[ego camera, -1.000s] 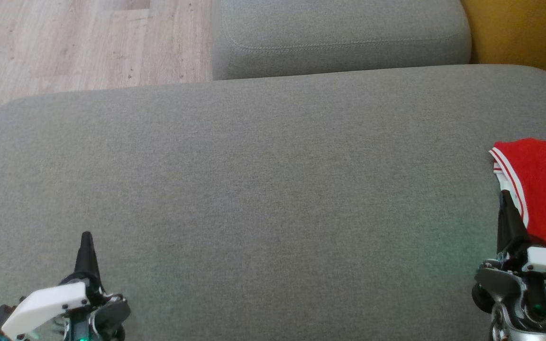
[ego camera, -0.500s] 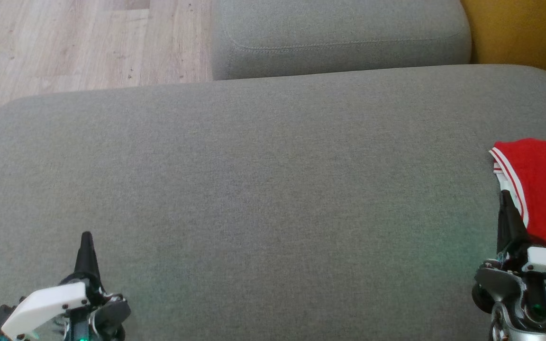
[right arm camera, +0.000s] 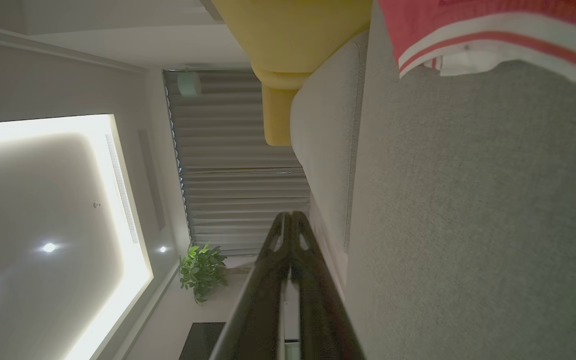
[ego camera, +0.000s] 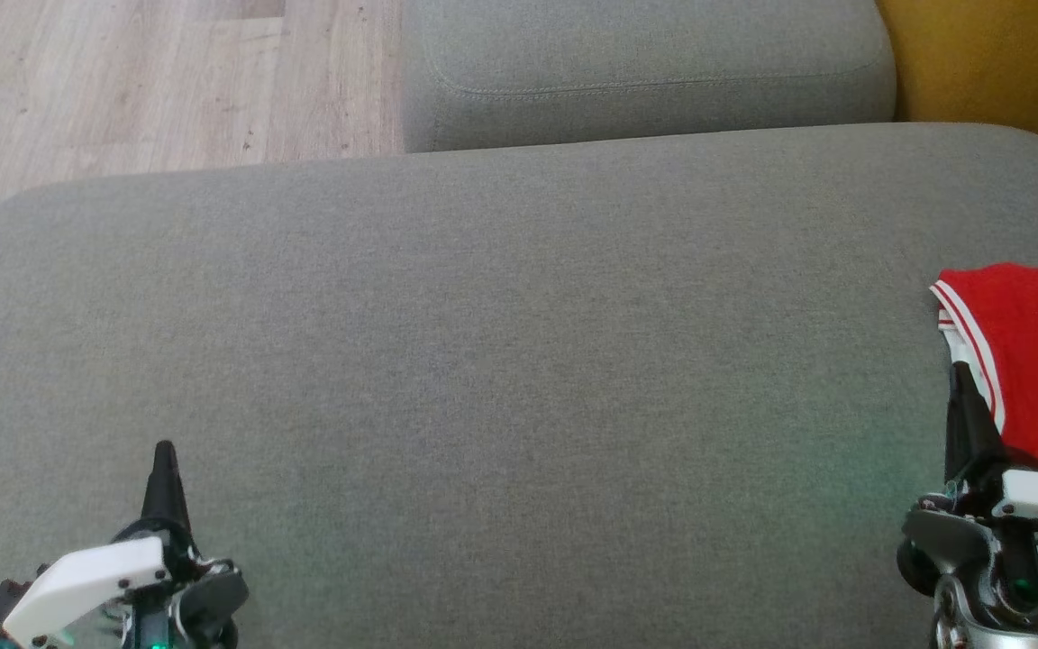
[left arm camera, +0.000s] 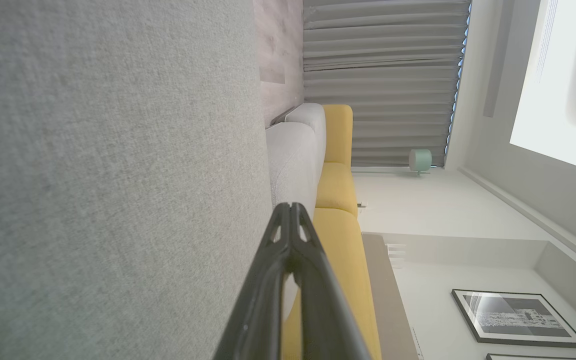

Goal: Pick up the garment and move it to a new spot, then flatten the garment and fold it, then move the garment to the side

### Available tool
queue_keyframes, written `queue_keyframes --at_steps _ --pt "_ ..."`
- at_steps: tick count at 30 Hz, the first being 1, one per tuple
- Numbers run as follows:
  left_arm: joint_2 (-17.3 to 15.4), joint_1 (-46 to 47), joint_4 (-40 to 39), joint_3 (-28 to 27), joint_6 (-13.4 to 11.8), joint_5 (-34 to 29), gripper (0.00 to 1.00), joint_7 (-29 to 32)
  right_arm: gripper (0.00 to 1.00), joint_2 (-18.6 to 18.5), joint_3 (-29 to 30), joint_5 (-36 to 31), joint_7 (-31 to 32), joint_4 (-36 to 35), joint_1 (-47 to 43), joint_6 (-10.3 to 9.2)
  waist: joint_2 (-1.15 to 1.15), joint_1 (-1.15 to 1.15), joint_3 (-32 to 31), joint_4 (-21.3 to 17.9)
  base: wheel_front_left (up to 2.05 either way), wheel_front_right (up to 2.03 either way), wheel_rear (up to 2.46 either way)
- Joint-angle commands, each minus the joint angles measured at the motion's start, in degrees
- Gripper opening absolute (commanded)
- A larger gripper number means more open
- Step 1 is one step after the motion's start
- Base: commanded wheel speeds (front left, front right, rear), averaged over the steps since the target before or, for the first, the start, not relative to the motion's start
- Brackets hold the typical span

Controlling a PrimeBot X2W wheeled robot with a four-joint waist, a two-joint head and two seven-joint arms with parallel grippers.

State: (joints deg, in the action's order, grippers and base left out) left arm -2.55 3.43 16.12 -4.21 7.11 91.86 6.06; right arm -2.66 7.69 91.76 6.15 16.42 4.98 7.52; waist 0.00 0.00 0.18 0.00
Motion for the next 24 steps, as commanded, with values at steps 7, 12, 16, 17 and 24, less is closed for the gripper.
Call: queue_keyframes --at_steps 7,12,16,17,24 --pt "-0.32 2.76 -2.08 -2.29 0.37 0.32 0.00 0.41 0.00 -0.21 -1.18 0.41 0.33 -2.40 1.20 -0.03 0.00 0.00 0.00 0.00 0.00 0.00 0.00" --pt "-0.32 2.76 -2.08 -2.29 0.37 0.32 0.00 0.41 0.00 -0.21 -1.18 0.41 0.33 -2.40 1.20 -0.03 0.00 0.00 0.00 0.00 0.00 0.00 0.00" --pt "-0.32 2.76 -2.08 -2.29 0.37 0.32 0.00 0.41 0.00 -0.21 -1.18 0.41 0.33 -2.40 1.20 -0.03 0.00 0.00 0.00 0.00 0.00 0.00 0.00" --pt "-0.32 2.76 -2.08 -2.29 0.37 0.32 0.00 0.41 0.00 -0.21 -1.18 0.41 0.33 -2.40 1.20 -0.03 0.00 0.00 0.00 0.00 0.00 0.00 0.00" --pt "-0.32 2.76 -2.08 -2.29 0.37 0.32 0.00 0.41 0.00 -0.21 -1.18 0.41 0.33 -2.40 1.20 -0.03 0.00 0.00 0.00 0.00 0.00 0.00 0.00"
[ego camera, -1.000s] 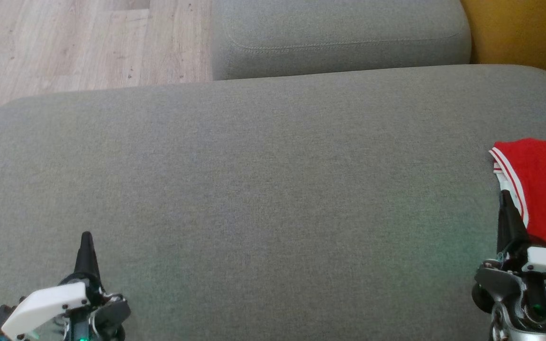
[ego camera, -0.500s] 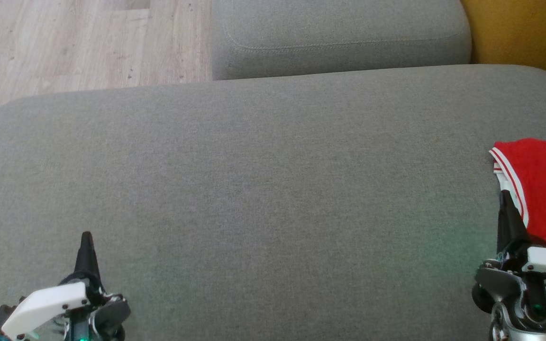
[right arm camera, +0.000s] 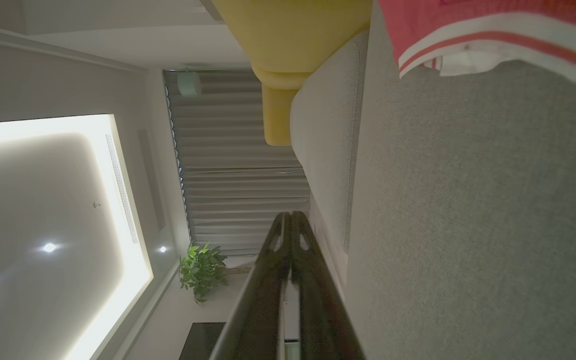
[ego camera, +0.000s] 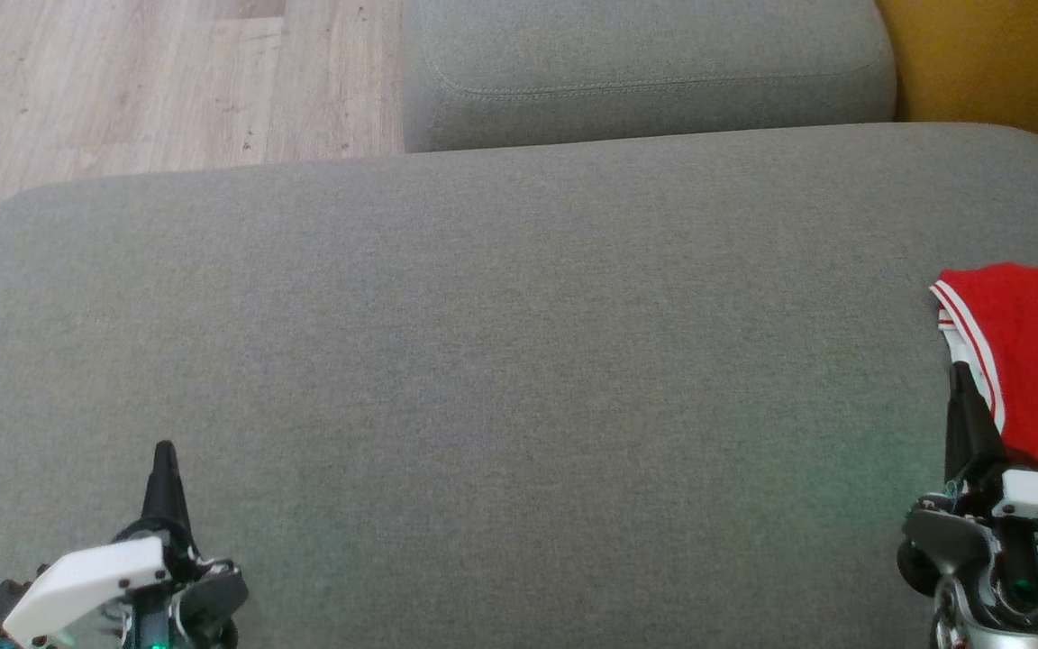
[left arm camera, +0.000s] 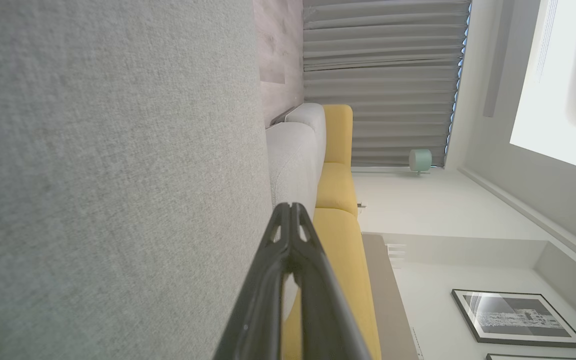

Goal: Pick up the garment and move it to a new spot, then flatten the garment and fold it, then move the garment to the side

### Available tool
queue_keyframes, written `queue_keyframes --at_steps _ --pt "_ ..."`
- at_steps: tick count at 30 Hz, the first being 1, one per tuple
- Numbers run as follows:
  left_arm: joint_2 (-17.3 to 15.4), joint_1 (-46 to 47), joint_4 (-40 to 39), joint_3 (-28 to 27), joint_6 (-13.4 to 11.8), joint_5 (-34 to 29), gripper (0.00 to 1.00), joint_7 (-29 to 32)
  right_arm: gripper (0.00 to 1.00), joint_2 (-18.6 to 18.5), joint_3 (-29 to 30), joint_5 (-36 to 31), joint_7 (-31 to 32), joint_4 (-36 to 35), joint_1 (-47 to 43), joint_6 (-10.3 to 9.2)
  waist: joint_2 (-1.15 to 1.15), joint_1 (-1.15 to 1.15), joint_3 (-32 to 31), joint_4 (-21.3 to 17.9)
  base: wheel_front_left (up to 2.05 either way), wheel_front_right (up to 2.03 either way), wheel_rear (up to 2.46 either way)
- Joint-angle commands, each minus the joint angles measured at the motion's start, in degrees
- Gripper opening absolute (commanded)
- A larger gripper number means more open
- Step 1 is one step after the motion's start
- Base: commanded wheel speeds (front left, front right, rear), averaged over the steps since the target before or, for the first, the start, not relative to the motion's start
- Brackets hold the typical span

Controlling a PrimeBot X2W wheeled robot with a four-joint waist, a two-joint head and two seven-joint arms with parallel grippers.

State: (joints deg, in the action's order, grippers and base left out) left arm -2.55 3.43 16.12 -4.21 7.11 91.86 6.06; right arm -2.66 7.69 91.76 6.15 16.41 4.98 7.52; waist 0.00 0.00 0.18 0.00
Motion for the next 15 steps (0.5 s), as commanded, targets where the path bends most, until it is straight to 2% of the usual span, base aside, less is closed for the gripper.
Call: queue_keyframes --at_steps 1,15 --pt "-0.32 2.76 -2.08 -2.29 0.37 0.32 0.00 0.41 0.00 -0.21 -1.18 0.41 0.33 -2.38 1.20 -0.03 0.00 0.00 0.00 0.00 0.00 0.00 0.00" --pt "-0.32 2.76 -2.08 -2.29 0.37 0.32 0.00 0.41 0.00 -0.21 -1.18 0.41 0.33 -2.38 1.20 -0.03 0.00 0.00 0.00 0.00 0.00 0.00 0.00"
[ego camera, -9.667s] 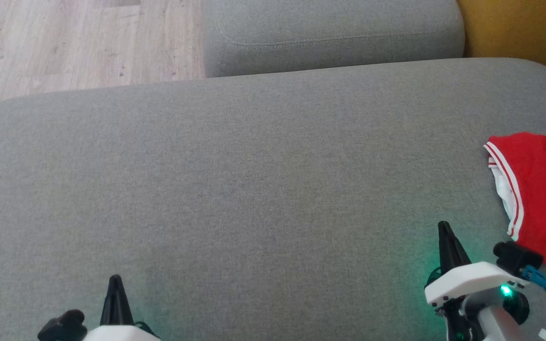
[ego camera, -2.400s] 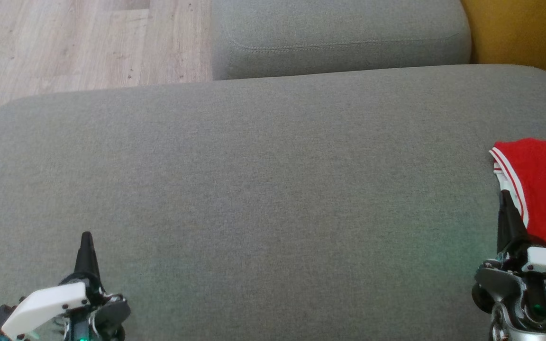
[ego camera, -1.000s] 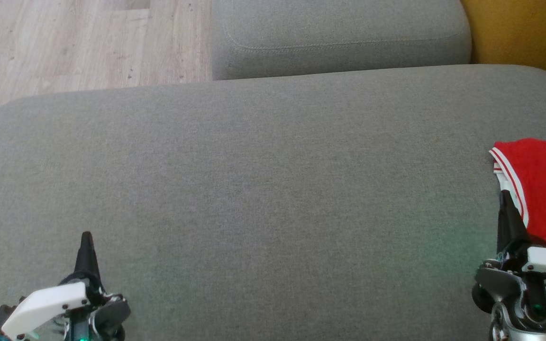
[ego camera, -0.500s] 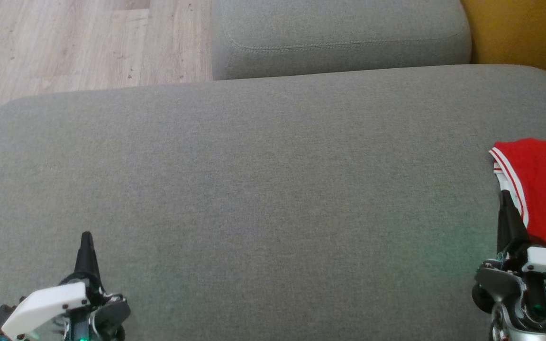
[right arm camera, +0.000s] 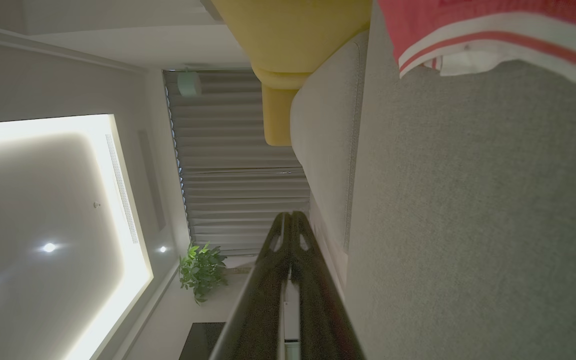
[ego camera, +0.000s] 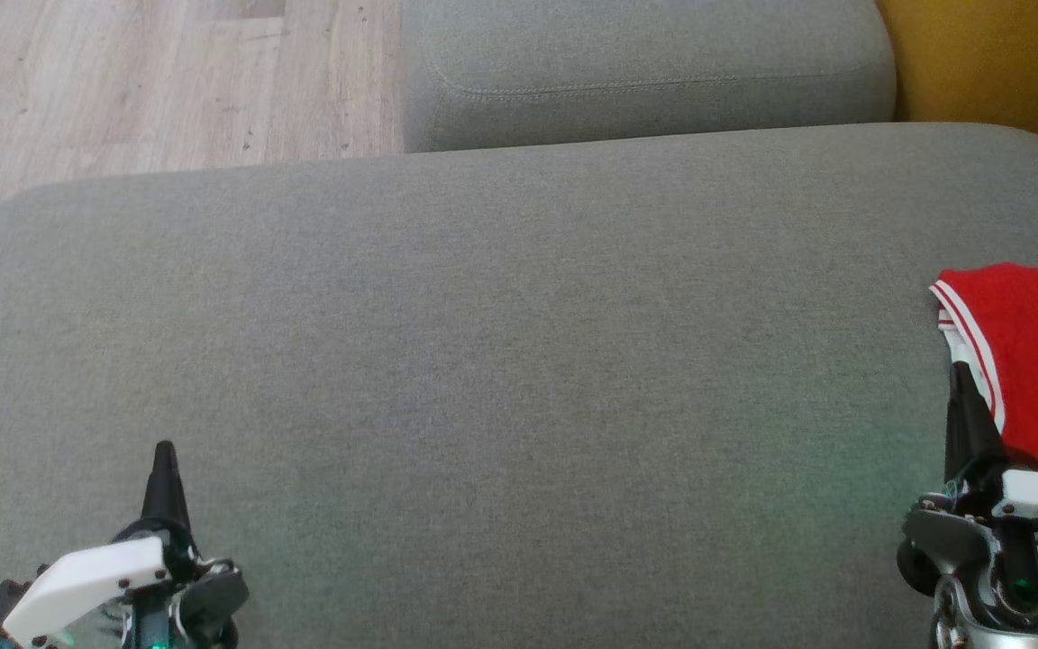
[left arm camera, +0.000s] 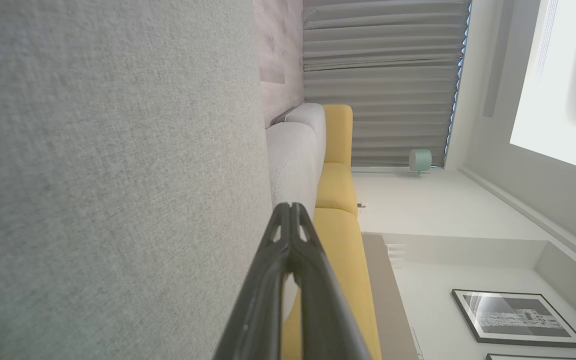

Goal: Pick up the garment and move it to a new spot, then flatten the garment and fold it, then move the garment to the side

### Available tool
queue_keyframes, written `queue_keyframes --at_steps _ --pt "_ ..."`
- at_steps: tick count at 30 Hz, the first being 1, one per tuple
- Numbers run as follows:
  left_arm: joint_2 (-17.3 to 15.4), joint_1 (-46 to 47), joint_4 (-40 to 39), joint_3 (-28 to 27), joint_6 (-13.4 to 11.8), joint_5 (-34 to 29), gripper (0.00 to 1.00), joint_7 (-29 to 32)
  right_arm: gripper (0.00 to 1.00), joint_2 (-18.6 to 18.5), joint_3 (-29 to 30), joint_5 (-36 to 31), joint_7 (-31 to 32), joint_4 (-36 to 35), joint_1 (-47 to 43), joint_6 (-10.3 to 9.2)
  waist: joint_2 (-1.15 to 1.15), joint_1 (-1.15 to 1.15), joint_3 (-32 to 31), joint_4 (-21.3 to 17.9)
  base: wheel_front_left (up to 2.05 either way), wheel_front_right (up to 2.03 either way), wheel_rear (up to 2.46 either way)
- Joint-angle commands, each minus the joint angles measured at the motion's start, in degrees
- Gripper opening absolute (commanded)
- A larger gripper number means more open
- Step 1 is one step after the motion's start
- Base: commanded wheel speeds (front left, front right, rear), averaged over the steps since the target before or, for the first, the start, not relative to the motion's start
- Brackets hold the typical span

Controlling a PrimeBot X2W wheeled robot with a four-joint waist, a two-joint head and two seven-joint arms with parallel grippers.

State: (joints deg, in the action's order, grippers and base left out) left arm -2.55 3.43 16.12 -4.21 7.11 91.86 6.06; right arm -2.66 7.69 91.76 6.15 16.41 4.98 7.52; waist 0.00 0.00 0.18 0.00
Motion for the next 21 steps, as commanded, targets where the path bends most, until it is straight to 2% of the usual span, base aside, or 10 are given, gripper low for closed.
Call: queue_keyframes --at_steps 1,21 --pt "-0.32 2.76 -2.08 -2.29 0.37 0.32 0.00 0.41 0.00 -0.21 -1.18 0.41 0.33 -2.38 1.20 -0.03 0.00 0.00 0.00 0.00 0.00 0.00 0.00" --pt "-0.32 2.76 -2.08 -2.29 0.37 0.32 0.00 0.41 0.00 -0.21 -1.18 0.42 0.33 -2.38 1.20 -0.03 0.00 0.00 0.00 0.00 0.00 0.00 0.00"
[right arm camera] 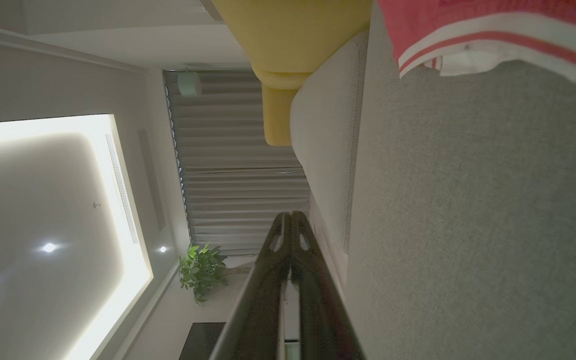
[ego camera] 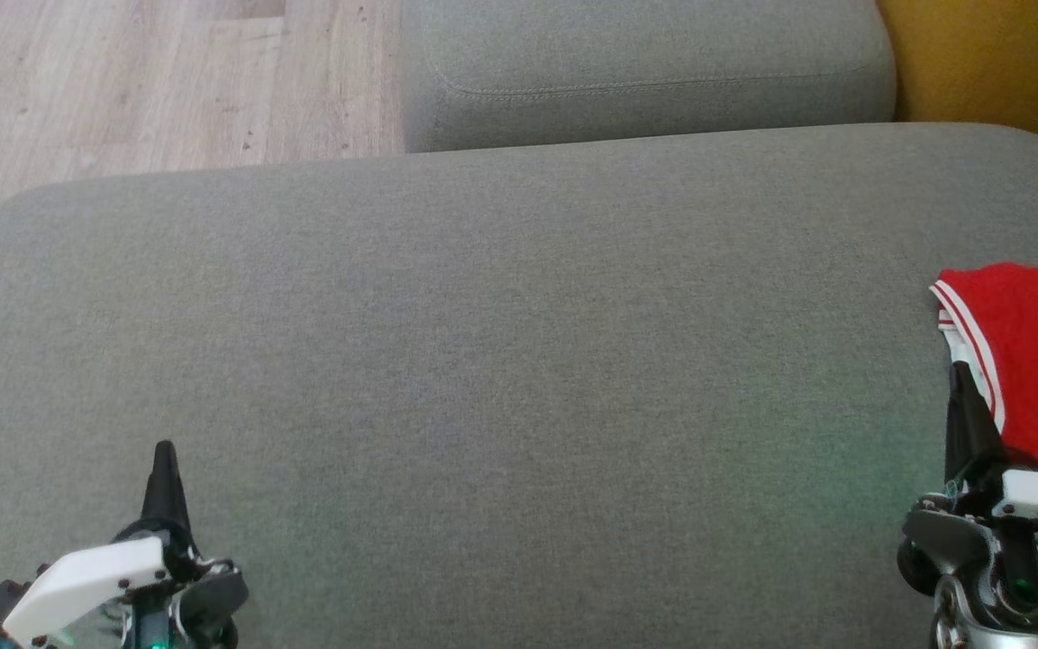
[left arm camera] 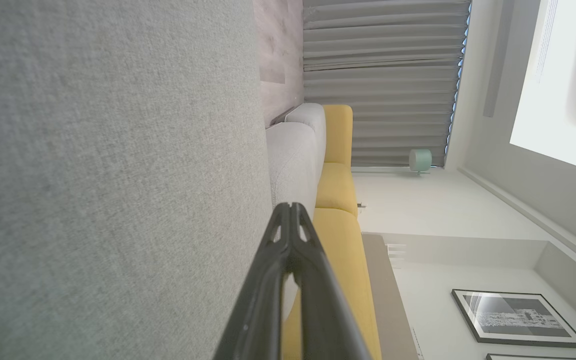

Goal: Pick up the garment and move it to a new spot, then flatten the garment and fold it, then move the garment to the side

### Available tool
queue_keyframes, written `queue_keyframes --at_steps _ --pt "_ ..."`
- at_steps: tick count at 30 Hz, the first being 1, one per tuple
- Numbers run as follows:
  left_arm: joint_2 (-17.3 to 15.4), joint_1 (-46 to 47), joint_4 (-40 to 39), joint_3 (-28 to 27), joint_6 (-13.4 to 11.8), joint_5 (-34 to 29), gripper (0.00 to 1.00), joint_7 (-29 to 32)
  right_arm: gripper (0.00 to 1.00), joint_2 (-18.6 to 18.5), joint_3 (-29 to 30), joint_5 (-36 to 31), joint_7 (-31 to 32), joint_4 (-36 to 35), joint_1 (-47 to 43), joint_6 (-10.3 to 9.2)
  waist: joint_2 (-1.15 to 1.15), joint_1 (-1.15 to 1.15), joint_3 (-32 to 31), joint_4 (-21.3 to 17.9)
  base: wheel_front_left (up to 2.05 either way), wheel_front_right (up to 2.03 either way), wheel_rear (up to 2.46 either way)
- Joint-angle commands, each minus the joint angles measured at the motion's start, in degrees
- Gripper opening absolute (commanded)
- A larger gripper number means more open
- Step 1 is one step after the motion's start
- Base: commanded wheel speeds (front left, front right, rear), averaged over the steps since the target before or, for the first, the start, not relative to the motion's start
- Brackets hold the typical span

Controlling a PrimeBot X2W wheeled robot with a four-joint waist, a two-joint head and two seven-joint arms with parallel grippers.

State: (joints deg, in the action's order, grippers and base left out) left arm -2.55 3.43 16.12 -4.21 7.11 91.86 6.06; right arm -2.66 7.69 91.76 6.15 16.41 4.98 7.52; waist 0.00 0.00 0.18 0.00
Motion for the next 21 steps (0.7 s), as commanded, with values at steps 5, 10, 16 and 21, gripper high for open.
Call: queue_keyframes --at_steps 5,10,16,21 --pt "-0.32 2.76 -2.08 -2.29 0.37 0.32 0.00 0.41 0.00 -0.21 -1.18 0.42 0.33 -2.38 1.20 -0.03 0.00 0.00 0.00 0.00 0.00 0.00 0.00" --pt "-0.32 2.76 -2.08 -2.29 0.37 0.32 0.00 0.41 0.00 -0.21 -1.18 0.42 0.33 -2.38 1.20 -0.03 0.00 0.00 0.00 0.00 0.00 0.00 0.00" --pt "-0.32 2.76 -2.08 -2.29 0.37 0.32 0.00 0.41 0.00 -0.21 -1.18 0.42 0.33 -2.38 1.20 -0.03 0.00 0.00 0.00 0.00 0.00 0.00 0.00" --pt "-0.32 2.76 -2.08 -2.29 0.37 0.32 0.00 0.41 0.00 -0.21 -1.18 0.42 0.33 -2.38 1.20 -0.03 0.00 0.00 0.00 0.00 0.00 0.00 0.00"
